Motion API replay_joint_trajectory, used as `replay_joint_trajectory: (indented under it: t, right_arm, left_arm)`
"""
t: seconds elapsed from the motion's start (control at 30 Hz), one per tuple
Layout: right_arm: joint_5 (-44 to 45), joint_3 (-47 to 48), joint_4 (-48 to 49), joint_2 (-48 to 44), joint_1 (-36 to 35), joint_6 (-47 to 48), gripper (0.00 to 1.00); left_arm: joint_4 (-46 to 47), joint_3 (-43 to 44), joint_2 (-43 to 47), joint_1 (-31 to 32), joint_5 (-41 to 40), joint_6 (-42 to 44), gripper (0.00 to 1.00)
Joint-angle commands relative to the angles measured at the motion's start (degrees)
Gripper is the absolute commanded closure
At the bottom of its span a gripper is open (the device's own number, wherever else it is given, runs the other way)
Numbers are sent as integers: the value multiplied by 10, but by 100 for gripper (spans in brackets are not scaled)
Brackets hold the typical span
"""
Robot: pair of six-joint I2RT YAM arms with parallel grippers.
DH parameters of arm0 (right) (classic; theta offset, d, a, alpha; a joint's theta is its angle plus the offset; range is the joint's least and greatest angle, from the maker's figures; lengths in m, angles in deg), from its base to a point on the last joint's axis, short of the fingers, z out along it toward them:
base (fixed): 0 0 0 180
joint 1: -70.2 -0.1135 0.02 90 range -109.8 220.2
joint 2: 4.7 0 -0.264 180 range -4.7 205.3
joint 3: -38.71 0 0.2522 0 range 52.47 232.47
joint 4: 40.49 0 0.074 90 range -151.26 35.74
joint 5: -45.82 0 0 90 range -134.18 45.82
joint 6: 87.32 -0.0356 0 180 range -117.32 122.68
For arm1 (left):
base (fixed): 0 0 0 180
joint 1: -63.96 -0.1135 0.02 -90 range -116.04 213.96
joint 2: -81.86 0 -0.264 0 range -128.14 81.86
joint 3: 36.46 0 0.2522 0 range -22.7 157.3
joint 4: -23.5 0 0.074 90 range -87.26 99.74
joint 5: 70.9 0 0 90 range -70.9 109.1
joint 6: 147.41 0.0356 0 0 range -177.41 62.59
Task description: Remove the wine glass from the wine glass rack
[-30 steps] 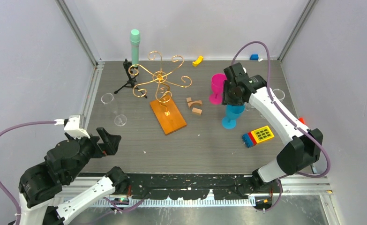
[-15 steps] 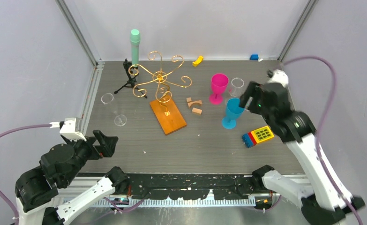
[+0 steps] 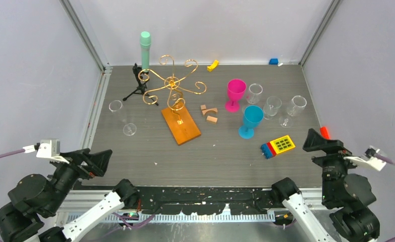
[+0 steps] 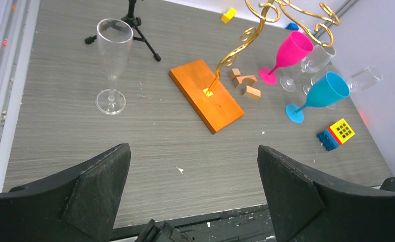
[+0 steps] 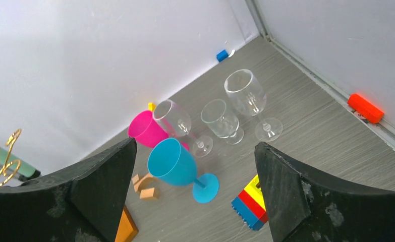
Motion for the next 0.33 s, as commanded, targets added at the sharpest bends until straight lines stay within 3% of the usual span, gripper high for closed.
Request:
replay_joint_trajectory:
  t: [0.0, 0.3]
  right_arm:
    - [57, -24, 18, -35, -2, -27, 8]
    - [64, -20, 15, -37, -2, -43, 6]
  left_arm:
    - [19, 18, 13, -15, 9, 25, 0]
    - [7, 38, 16, -55, 22, 44, 1]
